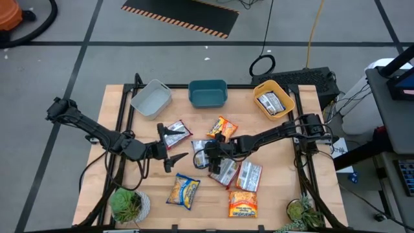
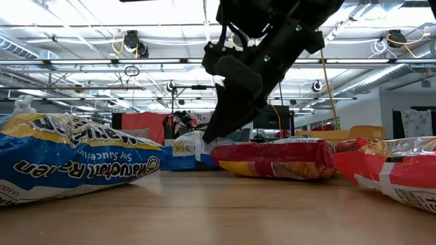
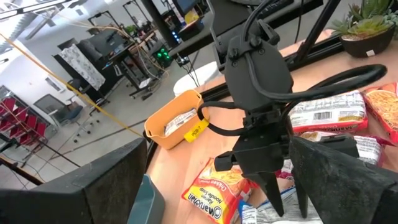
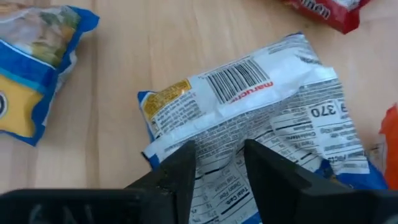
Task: Sort Maruchan noodles
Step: Put the top blue noodle pack into the yellow bin
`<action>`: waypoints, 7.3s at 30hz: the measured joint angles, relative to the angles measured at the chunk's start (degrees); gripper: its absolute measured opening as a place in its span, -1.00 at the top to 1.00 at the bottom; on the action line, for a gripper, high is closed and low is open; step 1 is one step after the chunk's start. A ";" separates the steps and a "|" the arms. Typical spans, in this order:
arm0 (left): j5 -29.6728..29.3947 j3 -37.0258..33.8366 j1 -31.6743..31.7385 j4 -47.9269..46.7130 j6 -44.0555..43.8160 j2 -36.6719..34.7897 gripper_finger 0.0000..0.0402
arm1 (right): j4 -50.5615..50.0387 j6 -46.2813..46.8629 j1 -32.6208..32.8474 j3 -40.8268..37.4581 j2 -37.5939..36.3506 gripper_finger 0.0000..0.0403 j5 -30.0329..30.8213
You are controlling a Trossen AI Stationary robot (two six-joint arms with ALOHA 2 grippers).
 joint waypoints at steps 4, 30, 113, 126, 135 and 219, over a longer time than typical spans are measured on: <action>0.00 0.00 0.00 0.01 0.17 0.00 -0.96 | -0.14 -0.02 -0.44 -0.83 0.00 0.48 -0.03; 0.00 -0.02 0.00 -0.58 -0.15 0.00 -0.97 | 1.11 -7.35 -0.58 -0.98 -5.52 1.00 1.95; -0.66 -0.02 -5.40 -25.58 -41.17 0.17 -0.97 | -58.61 14.82 -12.13 -0.89 -30.84 1.00 58.71; -0.63 -0.02 -5.40 -25.61 -42.03 0.17 -0.97 | -60.61 27.67 -22.12 -8.49 -30.84 1.00 58.53; -0.64 -0.02 -5.40 -25.61 -41.97 0.17 -0.97 | -59.60 29.30 -27.24 -12.78 -30.84 1.00 52.61; 1.49 0.00 -1.38 -23.84 -35.03 0.20 -0.97 | -13.30 -30.16 -17.35 -35.32 -32.32 0.96 50.36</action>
